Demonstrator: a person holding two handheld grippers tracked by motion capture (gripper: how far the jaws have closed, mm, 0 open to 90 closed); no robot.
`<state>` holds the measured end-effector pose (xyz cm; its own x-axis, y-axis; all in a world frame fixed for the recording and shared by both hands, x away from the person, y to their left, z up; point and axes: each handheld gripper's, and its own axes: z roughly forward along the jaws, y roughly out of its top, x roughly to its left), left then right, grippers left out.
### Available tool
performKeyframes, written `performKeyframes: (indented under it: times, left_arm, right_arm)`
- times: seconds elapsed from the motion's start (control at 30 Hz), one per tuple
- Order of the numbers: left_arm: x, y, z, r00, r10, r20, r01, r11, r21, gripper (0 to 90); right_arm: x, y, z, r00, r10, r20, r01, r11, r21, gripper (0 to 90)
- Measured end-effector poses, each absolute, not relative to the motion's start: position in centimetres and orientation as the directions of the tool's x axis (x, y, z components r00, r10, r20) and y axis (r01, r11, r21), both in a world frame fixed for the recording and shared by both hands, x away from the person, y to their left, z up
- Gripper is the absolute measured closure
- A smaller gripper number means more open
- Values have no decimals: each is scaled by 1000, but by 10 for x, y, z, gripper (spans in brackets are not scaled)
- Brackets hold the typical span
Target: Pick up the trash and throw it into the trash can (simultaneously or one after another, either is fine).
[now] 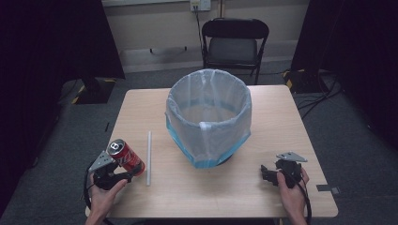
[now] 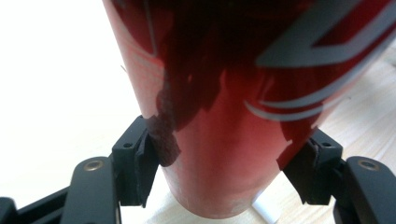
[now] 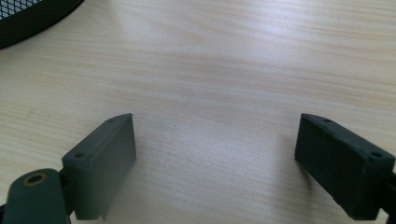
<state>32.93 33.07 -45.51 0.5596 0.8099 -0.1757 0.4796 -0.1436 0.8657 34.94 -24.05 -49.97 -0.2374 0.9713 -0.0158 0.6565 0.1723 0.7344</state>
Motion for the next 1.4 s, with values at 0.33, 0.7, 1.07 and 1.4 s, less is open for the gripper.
performKeyframes:
  times: [0.33, 0.7, 1.07, 1.4]
  left_arm:
    - [340, 324, -437, 577, 793, -194, 470, -128, 873, 342]
    - [343, 319, -417, 600, 776, -194, 426, -105, 898, 342]
    - [349, 300, -393, 649, 745, -154, 378, -141, 915, 343]
    - [361, 285, -363, 691, 710, -133, 311, -126, 942, 342]
  right_arm:
    - [350, -241, -500, -243, 970, -14, 656, 176, 734, 113]
    - [352, -243, -500, -277, 961, -15, 648, 198, 736, 120]
    - [352, -243, -500, -278, 960, -15, 648, 199, 735, 119]
    - [352, -244, -500, -285, 958, -15, 647, 204, 735, 119]
